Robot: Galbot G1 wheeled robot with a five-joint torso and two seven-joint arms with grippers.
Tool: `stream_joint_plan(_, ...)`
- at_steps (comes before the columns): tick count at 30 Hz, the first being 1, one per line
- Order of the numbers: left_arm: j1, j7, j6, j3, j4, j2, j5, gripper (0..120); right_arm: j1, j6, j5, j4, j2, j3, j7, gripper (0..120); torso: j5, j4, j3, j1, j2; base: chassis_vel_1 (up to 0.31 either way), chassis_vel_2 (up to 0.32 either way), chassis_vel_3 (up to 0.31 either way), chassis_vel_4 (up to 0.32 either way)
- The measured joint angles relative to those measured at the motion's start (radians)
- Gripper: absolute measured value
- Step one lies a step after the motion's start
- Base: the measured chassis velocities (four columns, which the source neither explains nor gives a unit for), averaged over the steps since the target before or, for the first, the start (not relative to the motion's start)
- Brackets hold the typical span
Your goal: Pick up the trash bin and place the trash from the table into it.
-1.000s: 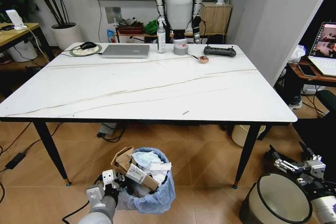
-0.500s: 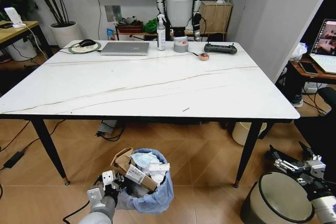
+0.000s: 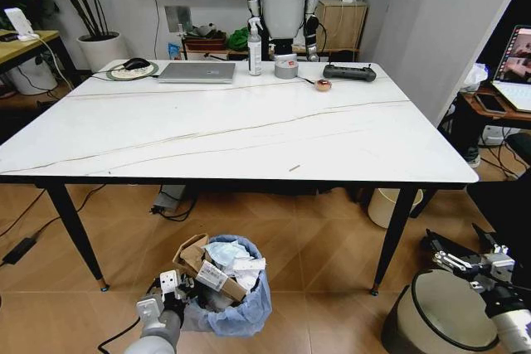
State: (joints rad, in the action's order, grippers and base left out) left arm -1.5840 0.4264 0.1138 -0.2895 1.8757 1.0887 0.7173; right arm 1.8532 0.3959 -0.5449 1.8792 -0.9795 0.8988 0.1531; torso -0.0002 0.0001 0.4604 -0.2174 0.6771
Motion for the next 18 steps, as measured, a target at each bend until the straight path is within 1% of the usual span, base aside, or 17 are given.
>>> stream_joint_plan(18, 0.027, -0.044, -0.04, 0.009, -0.05, 0.022, -0.011, 0, 0.0, 0.0, 0.0, 0.0, 0.0, 0.0, 0.0, 100, 0.0003, 0.0, -0.036, 0.024, -0.06, 0.0, 0.0, 0.0, 0.0)
